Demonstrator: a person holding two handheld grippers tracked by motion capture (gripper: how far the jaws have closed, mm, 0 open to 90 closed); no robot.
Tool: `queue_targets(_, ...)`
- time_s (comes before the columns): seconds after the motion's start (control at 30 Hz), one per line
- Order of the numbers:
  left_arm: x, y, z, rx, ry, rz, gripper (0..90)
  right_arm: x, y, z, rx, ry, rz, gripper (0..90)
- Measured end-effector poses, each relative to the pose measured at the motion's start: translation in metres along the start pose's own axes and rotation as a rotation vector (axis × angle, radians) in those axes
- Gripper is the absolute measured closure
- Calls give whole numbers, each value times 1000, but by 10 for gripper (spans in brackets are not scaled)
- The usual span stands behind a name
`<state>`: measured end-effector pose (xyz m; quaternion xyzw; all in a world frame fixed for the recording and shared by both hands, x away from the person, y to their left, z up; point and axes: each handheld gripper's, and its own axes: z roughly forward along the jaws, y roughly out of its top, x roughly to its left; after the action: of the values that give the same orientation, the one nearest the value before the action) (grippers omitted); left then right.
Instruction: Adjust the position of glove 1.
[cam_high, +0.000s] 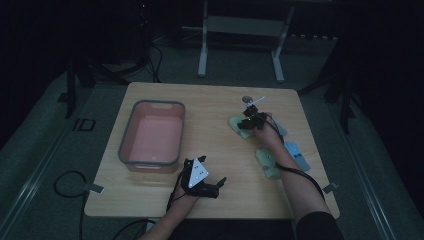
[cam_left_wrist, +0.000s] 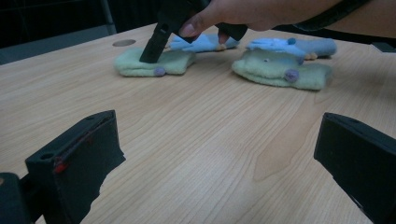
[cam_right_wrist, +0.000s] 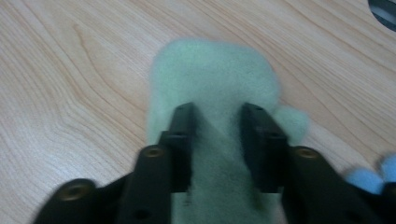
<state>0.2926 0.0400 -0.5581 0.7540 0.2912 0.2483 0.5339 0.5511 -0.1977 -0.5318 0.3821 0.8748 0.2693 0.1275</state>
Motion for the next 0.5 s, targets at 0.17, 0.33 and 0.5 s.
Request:
queue_targets(0.17,0,0,0,1,-1,-4,5,9,1,0,2,-47,46,810)
queue_targets(0.33,1,0,0,2,-2,-6,5,13,0,-2,-15,-64,100,841)
queue_targets(0.5,1,0,0,0,-3,-12,5,25,3,-18,-31,-65,141,846)
